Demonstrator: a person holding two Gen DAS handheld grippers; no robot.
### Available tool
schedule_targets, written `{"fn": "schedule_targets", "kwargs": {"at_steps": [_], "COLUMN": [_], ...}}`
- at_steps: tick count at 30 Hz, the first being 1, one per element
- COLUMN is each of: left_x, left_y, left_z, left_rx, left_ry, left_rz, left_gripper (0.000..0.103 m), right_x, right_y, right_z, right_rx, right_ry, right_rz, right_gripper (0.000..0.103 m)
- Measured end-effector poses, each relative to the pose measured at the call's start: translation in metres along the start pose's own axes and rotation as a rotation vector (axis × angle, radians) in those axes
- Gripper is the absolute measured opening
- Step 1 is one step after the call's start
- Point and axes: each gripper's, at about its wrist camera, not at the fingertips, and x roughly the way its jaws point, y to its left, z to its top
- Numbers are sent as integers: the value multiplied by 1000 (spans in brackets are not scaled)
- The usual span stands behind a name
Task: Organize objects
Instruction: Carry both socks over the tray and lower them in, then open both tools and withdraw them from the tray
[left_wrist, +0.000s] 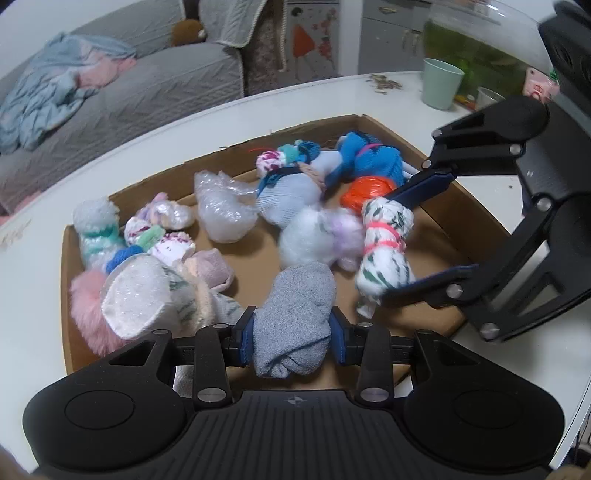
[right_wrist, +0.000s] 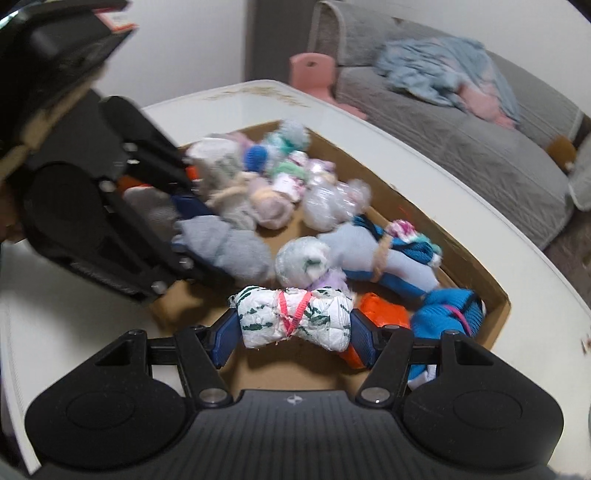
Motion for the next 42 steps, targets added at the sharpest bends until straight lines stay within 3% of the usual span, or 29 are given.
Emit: {"fn": "schedule_targets", "kwargs": {"at_steps": [8,18,21,29,36,42], "left_x": [5,12,14,7,0,-12], "left_y": [-4,-7,-6,0,-3,-3], "left_z": [-7,-2,-7,-4,-5,-8], "left_rx": [67,102,90,36,4,-59], "left_ry": [17,42,52,36,29,7], "left_rz": [-49,-61,-60,-34,-18,0], "left_gripper": [46,49,52,76,78,87], "right_x": [11,26,28,24,21,9], "right_y": [11,6,4,1,3,1], "right_z": [5,11,9,7,7,4], "right_rx": [-163,-249,-236,-203,-201,-154], "right_ry": [108,154,157,158,165,145], "right_rz": [80,103,104,97,76,38], "right_gripper": [59,59,61,64,66,78]}}
